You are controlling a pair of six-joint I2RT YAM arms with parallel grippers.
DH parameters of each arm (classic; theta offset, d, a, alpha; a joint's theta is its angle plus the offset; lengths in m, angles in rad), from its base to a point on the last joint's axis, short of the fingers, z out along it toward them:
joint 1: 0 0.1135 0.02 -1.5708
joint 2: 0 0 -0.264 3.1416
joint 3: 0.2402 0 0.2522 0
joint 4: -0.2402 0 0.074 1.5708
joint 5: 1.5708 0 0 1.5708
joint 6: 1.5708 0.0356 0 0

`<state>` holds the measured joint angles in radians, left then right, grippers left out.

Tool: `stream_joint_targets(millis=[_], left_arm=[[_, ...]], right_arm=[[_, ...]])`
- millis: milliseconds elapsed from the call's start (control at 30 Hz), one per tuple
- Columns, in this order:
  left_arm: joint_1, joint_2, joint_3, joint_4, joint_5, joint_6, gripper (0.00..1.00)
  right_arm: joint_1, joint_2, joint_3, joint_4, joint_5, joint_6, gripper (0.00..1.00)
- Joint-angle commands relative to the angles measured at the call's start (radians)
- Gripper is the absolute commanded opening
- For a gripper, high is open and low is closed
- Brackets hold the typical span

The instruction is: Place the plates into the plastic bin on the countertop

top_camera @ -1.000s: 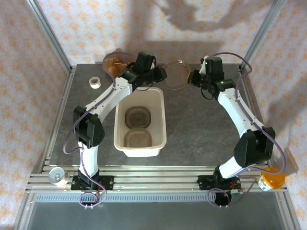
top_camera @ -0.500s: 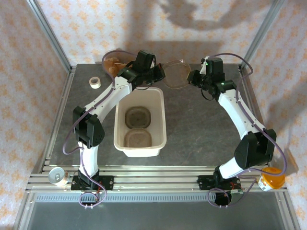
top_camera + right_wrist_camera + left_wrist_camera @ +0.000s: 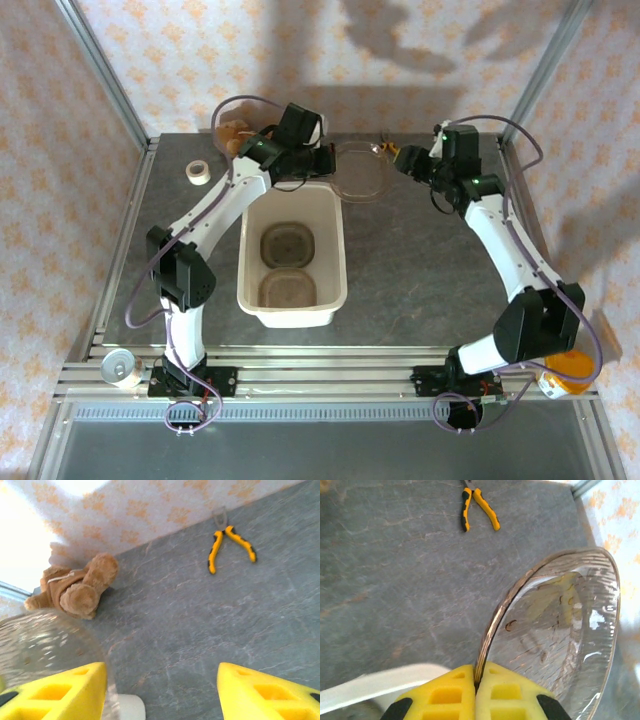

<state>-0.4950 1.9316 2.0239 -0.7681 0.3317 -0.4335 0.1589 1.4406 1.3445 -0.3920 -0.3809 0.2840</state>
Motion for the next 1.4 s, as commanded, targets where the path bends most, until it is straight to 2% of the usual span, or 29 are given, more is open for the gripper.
stream_joint_targets(millis=[0,200,433,633,733,833,933,1167,1367], left_arm=[[0.023,-0.115,0.065,-0.147,-0.031,0.208,0.00],[0.087,-0.233,0.001,-0.237,-0.022,0.439,0.00],[0.161,-0.362,-0.129,-0.280,0.070,0.686,0.00],[0.191,-0.352,-0.150,-0.399,0.085,0.853,0.00],[0.191,-0.346,-0.158,-0.413,0.106,0.899,0.00],[0.188,-0.349,-0.168,-0.451,0.168,1.013,0.00],[0.184,-0.351,-0.182,-0.479,0.194,1.074,0.00],[0.104,-0.319,-0.239,-0.560,0.112,1.218,0.00],[0.051,-0.279,-0.261,-0.593,0.109,1.318,0.00]], right_arm=[[-0.024,-0.039,-0.015,0.036,0.025,-0.014,0.60],[-0.035,-0.021,-0.040,0.033,-0.007,-0.005,0.61],[-0.036,0.008,-0.041,0.015,-0.034,-0.003,0.61],[-0.037,0.021,-0.038,-0.009,-0.044,-0.011,0.61],[-0.036,0.023,-0.041,-0.020,-0.041,-0.017,0.61],[-0.036,0.023,-0.044,-0.036,-0.038,-0.022,0.61],[-0.037,0.022,-0.048,-0.044,-0.029,-0.029,0.61],[-0.039,0.029,-0.046,-0.053,-0.018,-0.032,0.61],[-0.041,0.047,-0.038,-0.059,-0.020,-0.028,0.61]])
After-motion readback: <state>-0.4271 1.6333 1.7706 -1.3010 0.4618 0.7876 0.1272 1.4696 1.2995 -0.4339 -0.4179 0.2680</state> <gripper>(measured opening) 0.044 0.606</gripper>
